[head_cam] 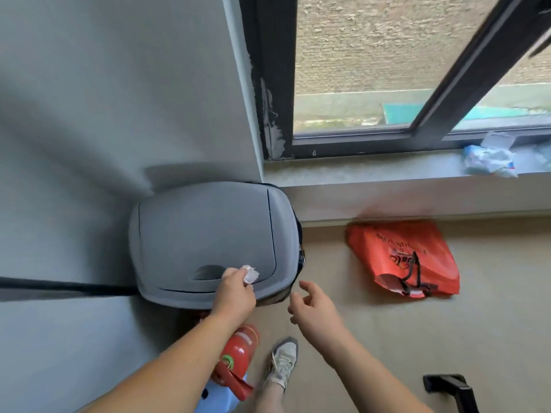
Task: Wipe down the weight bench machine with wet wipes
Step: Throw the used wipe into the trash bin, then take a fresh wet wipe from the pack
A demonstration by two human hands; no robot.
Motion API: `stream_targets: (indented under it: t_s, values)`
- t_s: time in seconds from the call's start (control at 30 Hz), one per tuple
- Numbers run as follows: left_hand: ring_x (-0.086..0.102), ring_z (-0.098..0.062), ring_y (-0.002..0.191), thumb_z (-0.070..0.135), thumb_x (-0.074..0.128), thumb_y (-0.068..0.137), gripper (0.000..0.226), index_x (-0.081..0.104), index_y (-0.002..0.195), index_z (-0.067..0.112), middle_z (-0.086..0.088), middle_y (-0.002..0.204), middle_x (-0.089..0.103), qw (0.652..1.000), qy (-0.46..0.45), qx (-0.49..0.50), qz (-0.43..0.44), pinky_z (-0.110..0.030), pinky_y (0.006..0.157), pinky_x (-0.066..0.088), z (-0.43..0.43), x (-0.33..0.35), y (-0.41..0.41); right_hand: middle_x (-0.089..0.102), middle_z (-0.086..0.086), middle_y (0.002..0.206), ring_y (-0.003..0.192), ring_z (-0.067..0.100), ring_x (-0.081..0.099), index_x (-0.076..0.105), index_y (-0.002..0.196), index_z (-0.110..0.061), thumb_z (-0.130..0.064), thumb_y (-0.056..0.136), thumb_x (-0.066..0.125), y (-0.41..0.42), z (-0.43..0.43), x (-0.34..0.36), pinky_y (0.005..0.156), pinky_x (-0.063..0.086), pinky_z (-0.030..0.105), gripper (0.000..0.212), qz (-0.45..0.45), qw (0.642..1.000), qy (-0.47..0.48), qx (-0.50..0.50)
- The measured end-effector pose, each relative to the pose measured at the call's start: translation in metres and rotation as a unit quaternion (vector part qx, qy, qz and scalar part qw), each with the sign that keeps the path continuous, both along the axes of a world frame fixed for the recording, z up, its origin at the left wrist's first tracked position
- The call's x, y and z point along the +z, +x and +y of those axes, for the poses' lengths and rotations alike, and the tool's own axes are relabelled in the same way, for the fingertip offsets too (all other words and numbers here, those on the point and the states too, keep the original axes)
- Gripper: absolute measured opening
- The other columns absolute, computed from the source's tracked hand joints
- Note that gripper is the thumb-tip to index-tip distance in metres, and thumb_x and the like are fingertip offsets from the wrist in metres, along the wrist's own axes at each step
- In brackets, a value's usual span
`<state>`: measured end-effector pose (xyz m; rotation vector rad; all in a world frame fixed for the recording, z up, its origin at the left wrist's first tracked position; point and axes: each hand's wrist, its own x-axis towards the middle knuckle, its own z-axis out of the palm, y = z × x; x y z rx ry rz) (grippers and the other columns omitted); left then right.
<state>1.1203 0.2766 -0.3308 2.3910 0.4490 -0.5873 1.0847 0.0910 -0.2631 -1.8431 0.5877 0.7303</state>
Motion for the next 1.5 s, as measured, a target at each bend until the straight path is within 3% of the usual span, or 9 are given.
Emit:
stream_targets:
  t_s: [0.17,0.27,0.37,0.47,0.63,0.83,1.03,1.2,1.5]
  values:
    - [0.060,-0.030,0.112,0.005,0.058,0.090,0.038,0.065,0.127,0.000,-0.011,0.126,0.053,0.996,0.015,-0.016,0.084,-0.019,0.093,0.037,0.022,-0.040,0.022,0.071,0.001,0.105,0.096,0.019,0.070,0.048,0.147,-0.021,-0.035,0.103,0.051,0.036,0.008,-0.030,0.095,0.056,0.041,0.047,0.029,0.998,-0.014,0.045]
    - [0.055,-0.031,0.125,0.023,0.059,0.094,0.045,0.058,0.135,0.005,-0.013,0.142,0.048,0.984,0.020,-0.062,0.167,-0.029,0.106,0.041,0.026,-0.052,0.029,0.072,0.001,0.101,0.093,0.019,0.071,0.049,0.147,-0.021,-0.035,0.103,0.051,0.054,0.007,-0.043,0.091,0.057,0.040,0.047,0.035,0.998,-0.023,0.055]
    - [0.034,-0.034,0.149,0.036,0.058,0.098,0.065,0.036,0.155,0.016,-0.009,0.166,0.025,0.962,0.024,-0.121,0.243,-0.040,0.123,0.025,0.027,-0.050,0.035,0.073,0.004,0.100,0.088,0.022,0.072,0.051,0.145,-0.022,-0.033,0.103,0.051,0.071,0.004,-0.039,0.073,0.056,0.030,0.043,0.042,0.998,-0.021,0.053]
    - [0.046,-0.031,0.141,0.030,0.055,0.099,0.040,0.056,0.135,0.012,-0.011,0.152,0.047,0.982,0.028,-0.084,0.166,-0.036,0.112,0.038,0.021,-0.042,0.045,0.073,0.004,0.100,0.082,0.019,0.071,0.055,0.135,-0.024,-0.032,0.104,0.050,0.084,-0.006,-0.020,0.066,0.053,0.026,0.032,0.041,0.998,-0.012,0.043]
    - [0.065,-0.022,0.117,0.026,0.059,0.099,0.033,0.066,0.130,0.016,-0.003,0.131,0.069,0.995,-0.058,-0.053,0.055,-0.033,0.101,0.050,-0.045,0.022,0.080,0.074,0.005,0.095,0.076,0.016,0.068,0.064,0.117,-0.021,-0.028,0.102,0.049,0.108,-0.063,0.031,0.066,0.052,0.028,0.022,0.006,0.999,-0.036,0.010]
    - [0.063,-0.008,0.105,0.026,0.060,0.100,0.022,0.072,0.118,0.023,0.013,0.108,0.068,0.979,-0.137,-0.151,-0.027,-0.016,0.087,0.039,-0.195,0.112,0.118,0.072,0.008,0.080,0.063,0.016,0.061,0.070,0.092,-0.016,-0.024,0.097,0.049,0.120,-0.185,0.085,0.059,0.048,0.029,0.023,-0.033,0.995,-0.061,-0.073]
    - [0.064,-0.009,0.110,0.024,0.062,0.097,0.023,0.076,0.115,0.021,0.008,0.114,0.074,0.950,-0.143,-0.268,-0.071,-0.016,0.091,0.040,-0.358,0.164,0.148,0.071,0.015,0.077,0.072,0.033,0.068,0.068,0.087,-0.002,-0.028,0.091,0.049,0.130,-0.337,0.116,0.065,0.058,0.037,0.033,-0.097,0.978,-0.123,-0.136]
    - [0.064,-0.007,0.104,0.024,0.061,0.097,0.023,0.074,0.116,0.022,0.010,0.111,0.073,0.939,-0.155,-0.302,-0.065,-0.019,0.092,0.044,-0.463,0.184,0.177,0.074,0.011,0.085,0.087,0.034,0.070,0.068,0.084,-0.010,-0.030,0.091,0.049,0.143,-0.434,0.133,0.076,0.058,0.046,0.029,-0.115,0.967,-0.114,-0.196]
    - [0.066,-0.013,0.101,0.028,0.057,0.094,0.019,0.072,0.106,0.026,0.010,0.104,0.074,0.914,-0.098,-0.392,-0.045,-0.027,0.089,0.050,-0.594,0.145,0.279,0.073,0.003,0.080,0.062,0.012,0.064,0.071,0.095,-0.009,-0.022,0.098,0.051,0.216,-0.545,0.102,0.061,0.049,0.031,0.024,-0.084,0.940,-0.001,-0.332]
